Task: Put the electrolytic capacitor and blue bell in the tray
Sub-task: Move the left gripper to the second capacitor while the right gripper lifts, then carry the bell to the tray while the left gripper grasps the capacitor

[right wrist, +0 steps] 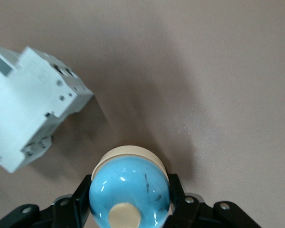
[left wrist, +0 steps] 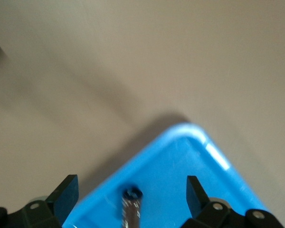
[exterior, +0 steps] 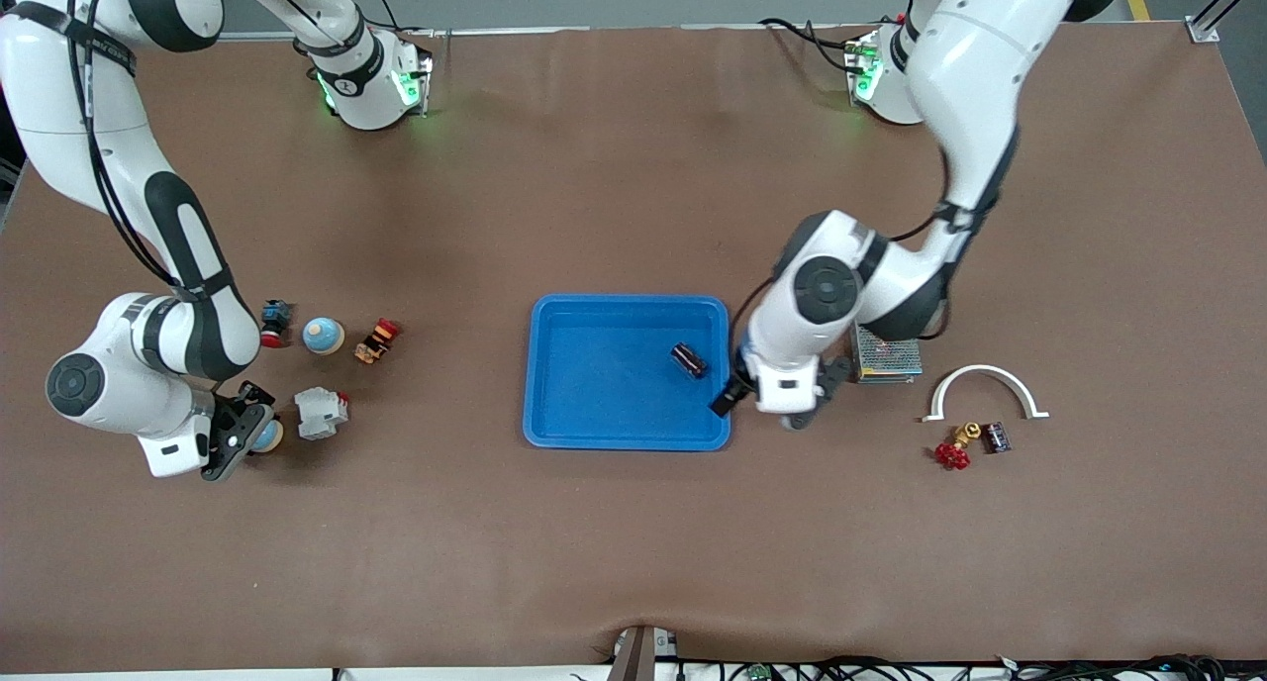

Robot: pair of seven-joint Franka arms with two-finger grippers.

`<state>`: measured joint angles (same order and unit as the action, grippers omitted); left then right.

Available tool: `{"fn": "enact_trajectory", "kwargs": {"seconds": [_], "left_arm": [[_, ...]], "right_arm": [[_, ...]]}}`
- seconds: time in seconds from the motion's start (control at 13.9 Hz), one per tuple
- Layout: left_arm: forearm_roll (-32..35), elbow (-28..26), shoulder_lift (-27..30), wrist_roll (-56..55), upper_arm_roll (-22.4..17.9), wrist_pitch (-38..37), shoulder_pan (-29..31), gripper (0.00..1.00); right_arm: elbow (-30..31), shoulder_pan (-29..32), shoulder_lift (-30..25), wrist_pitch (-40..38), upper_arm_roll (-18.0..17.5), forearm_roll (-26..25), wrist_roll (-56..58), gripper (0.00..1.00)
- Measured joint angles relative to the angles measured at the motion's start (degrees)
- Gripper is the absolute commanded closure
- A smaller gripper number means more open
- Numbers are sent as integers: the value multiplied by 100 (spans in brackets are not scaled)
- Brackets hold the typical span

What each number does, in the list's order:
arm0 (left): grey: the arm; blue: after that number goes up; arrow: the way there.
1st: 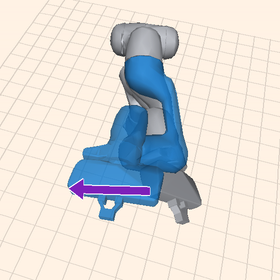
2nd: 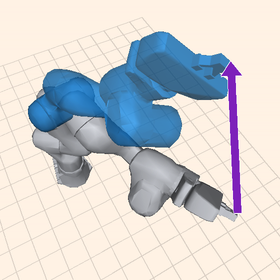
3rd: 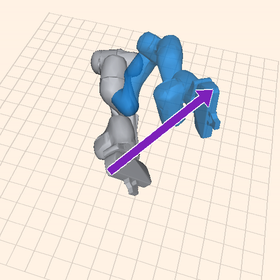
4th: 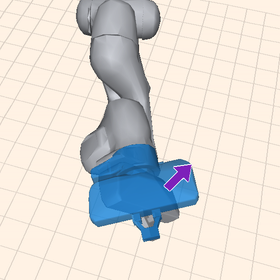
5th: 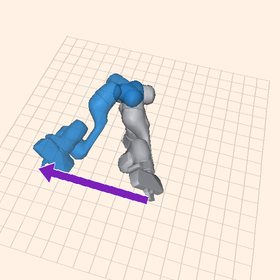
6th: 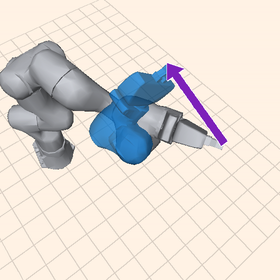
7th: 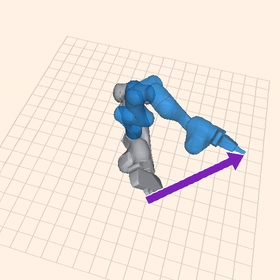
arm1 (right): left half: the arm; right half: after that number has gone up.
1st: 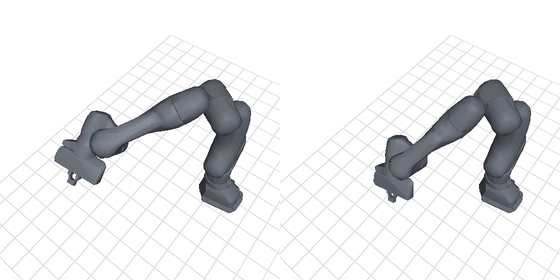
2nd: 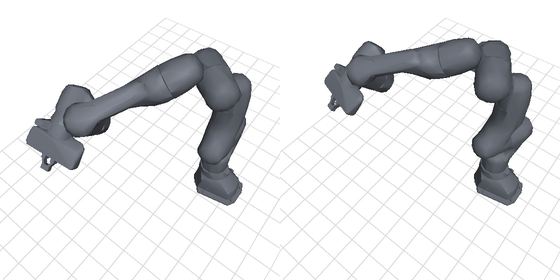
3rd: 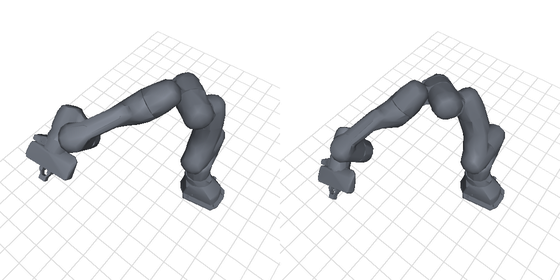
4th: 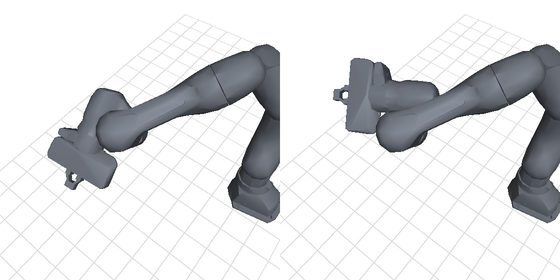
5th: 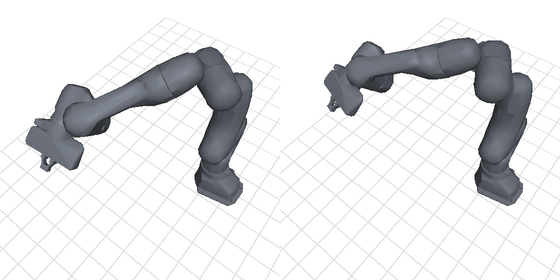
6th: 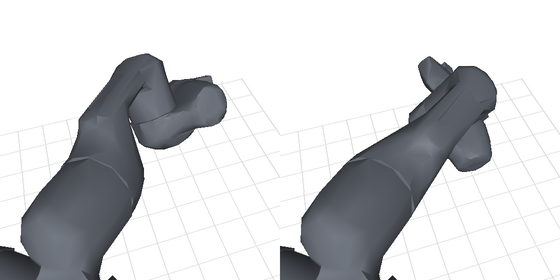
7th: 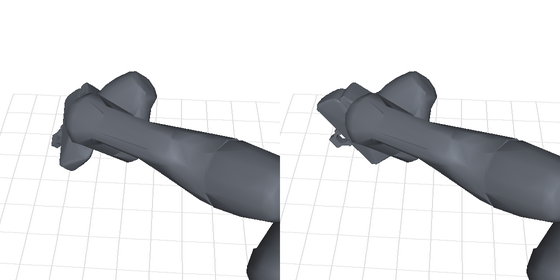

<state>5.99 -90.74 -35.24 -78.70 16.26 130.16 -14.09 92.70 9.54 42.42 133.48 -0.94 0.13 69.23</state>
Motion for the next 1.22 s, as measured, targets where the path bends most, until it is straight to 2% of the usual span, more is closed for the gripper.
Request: {"fn": "enact_trajectory", "kwargs": {"seconds": [0.29,0.5,0.86,1.08,1.22], "left_arm": [[9,-17,409,951,-12,-528,772,0],[12,-81,447,1718,-24,-674,1323,0],[23,-282,403,2767,-58,-681,2336,0],[407,-307,237,3120,-61,-638,2837,0],[570,-322,21,3143,-61,-433,2998,6]], "right_arm": [[-853,-123,-101,-1075,-69,144,-422,46],[-1291,-430,-212,-1893,-79,145,-1400,49],[-1419,-1215,-478,-2528,-96,147,-3655,49],[-1410,-1656,-484,-2641,-102,154,-4825,49],[-1407,-1960,-484,-2645,-109,172,-5673,48]]}}
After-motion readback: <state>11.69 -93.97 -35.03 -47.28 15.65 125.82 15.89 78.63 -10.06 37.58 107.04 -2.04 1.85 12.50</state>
